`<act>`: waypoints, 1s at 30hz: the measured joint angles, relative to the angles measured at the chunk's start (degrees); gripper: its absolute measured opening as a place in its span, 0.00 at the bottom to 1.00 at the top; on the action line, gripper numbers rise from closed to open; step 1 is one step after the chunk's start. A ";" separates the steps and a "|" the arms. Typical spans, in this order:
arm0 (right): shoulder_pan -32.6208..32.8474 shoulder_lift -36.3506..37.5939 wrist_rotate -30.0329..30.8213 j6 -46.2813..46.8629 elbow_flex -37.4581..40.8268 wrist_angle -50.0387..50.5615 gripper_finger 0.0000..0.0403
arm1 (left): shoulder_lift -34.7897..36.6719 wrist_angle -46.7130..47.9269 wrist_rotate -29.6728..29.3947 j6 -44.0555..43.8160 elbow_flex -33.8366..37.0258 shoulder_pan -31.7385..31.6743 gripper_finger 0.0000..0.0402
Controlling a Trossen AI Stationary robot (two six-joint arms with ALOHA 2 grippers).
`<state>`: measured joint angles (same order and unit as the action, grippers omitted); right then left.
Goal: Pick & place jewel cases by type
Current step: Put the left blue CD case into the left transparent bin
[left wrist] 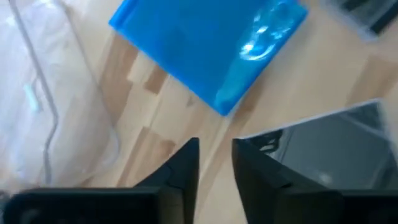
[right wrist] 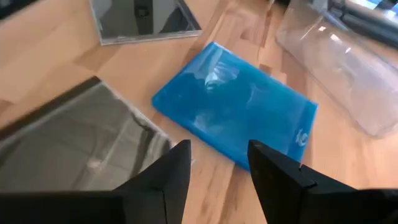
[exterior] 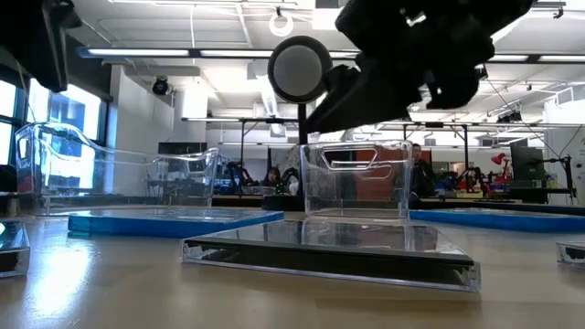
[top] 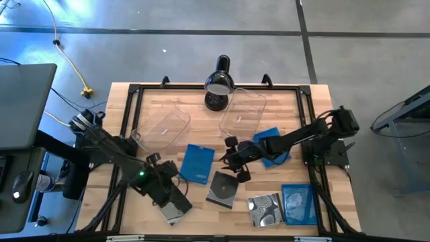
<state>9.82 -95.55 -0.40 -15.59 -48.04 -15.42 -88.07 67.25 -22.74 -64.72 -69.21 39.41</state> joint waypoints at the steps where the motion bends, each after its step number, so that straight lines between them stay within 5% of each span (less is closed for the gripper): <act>1: 0.00 -0.36 0.18 -0.66 -0.47 0.12 0.39 | 0.00 1.09 0.96 -0.14 0.00 -0.74 0.27; 8: 1.48 -5.17 0.99 -3.37 -9.15 2.39 0.39 | 2.63 13.00 -0.69 -8.96 0.05 -3.04 0.30; 18: 3.85 -15.13 7.62 -14.40 -19.68 16.38 0.39 | 5.03 -4.32 -0.74 -6.47 7.59 -3.03 0.30; 30: 1.05 -16.24 9.67 -16.63 -20.60 18.75 0.39 | 4.98 -28.76 -5.13 -18.11 21.81 -4.23 0.30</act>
<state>10.87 -111.79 9.27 -32.22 -68.64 3.32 -83.09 38.49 -27.88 -82.83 -47.40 35.18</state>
